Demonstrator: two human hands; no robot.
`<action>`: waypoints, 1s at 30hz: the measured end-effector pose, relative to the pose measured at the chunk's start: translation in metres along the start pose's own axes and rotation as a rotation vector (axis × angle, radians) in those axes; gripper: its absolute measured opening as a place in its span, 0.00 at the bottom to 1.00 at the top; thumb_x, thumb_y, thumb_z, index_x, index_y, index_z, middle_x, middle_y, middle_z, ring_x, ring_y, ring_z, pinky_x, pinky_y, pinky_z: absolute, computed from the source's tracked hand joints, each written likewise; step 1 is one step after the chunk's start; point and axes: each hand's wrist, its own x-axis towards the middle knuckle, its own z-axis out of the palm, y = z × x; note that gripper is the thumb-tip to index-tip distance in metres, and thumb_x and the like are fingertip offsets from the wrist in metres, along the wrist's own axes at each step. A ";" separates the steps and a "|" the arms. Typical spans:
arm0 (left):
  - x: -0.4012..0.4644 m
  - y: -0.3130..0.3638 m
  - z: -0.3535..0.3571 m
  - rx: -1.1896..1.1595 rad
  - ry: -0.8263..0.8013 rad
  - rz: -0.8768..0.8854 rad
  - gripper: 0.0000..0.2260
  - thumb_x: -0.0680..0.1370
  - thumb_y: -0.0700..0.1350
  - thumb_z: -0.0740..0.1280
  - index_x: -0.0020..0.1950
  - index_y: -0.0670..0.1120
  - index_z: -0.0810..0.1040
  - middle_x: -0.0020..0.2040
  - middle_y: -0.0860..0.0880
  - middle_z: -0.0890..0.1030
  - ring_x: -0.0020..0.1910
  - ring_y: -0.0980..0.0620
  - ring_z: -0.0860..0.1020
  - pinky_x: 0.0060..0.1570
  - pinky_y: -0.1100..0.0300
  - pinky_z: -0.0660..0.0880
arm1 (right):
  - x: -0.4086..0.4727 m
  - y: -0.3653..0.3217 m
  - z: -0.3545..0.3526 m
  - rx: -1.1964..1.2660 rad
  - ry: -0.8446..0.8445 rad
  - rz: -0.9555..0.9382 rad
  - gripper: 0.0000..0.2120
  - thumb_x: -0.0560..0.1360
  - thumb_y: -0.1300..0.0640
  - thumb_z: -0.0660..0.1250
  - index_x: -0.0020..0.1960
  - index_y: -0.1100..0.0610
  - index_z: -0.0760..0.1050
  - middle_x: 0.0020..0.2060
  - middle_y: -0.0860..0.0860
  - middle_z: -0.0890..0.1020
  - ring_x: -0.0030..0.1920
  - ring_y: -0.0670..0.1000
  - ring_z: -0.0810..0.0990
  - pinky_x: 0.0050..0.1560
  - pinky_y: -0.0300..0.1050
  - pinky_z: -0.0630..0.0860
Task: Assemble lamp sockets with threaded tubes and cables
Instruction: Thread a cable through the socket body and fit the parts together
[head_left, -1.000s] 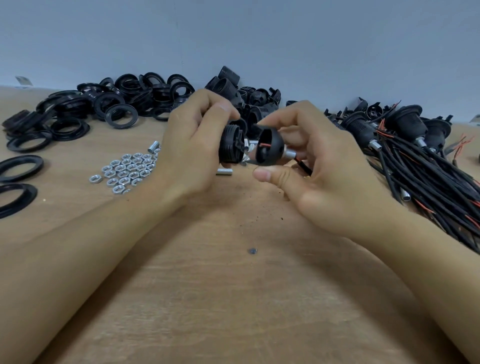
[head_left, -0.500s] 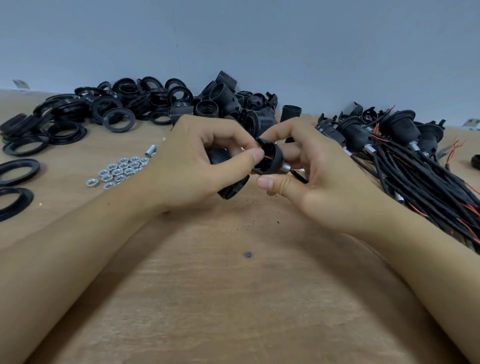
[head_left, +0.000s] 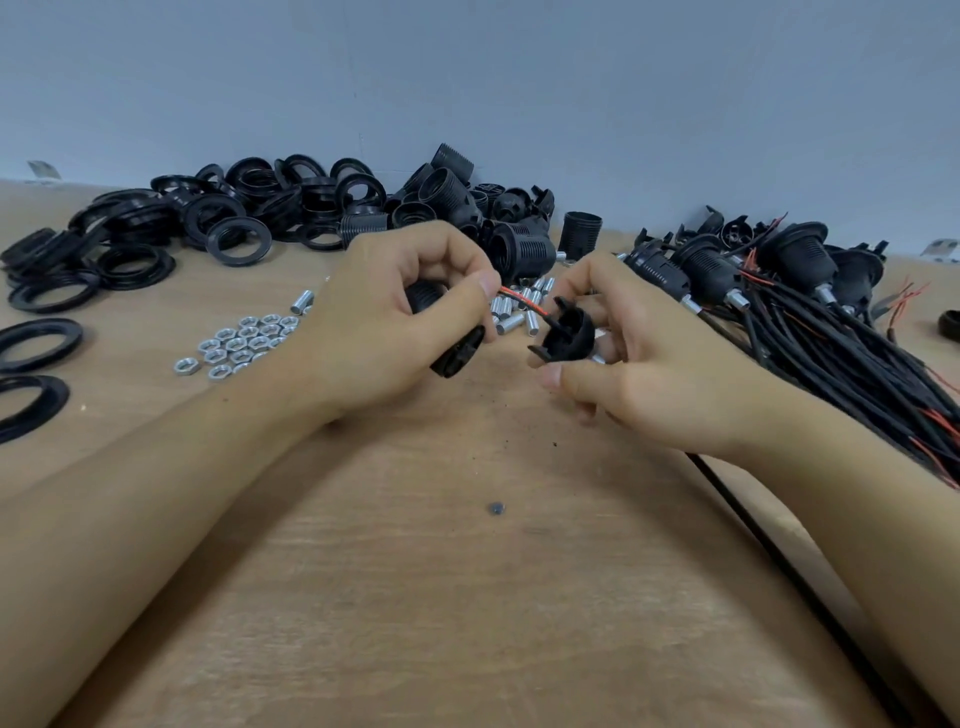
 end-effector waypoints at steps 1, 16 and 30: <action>0.000 -0.001 0.000 0.015 -0.008 0.004 0.05 0.80 0.36 0.66 0.45 0.40 0.78 0.37 0.49 0.84 0.31 0.63 0.77 0.37 0.75 0.69 | 0.000 0.001 0.000 0.040 -0.006 -0.006 0.17 0.69 0.57 0.68 0.55 0.47 0.69 0.45 0.52 0.82 0.37 0.58 0.78 0.40 0.58 0.79; 0.003 0.003 0.008 -0.306 -0.019 -0.135 0.07 0.81 0.44 0.66 0.44 0.46 0.80 0.34 0.49 0.84 0.32 0.50 0.79 0.34 0.60 0.75 | 0.005 -0.010 0.010 0.523 0.339 -0.076 0.07 0.78 0.59 0.67 0.48 0.59 0.84 0.36 0.55 0.81 0.32 0.51 0.79 0.22 0.34 0.63; 0.004 0.008 0.014 -0.654 -0.066 -0.435 0.14 0.81 0.42 0.58 0.41 0.47 0.81 0.29 0.43 0.79 0.18 0.50 0.69 0.17 0.68 0.59 | -0.005 -0.024 0.016 0.157 0.379 -0.369 0.06 0.78 0.54 0.68 0.43 0.50 0.79 0.29 0.50 0.79 0.27 0.43 0.75 0.30 0.30 0.67</action>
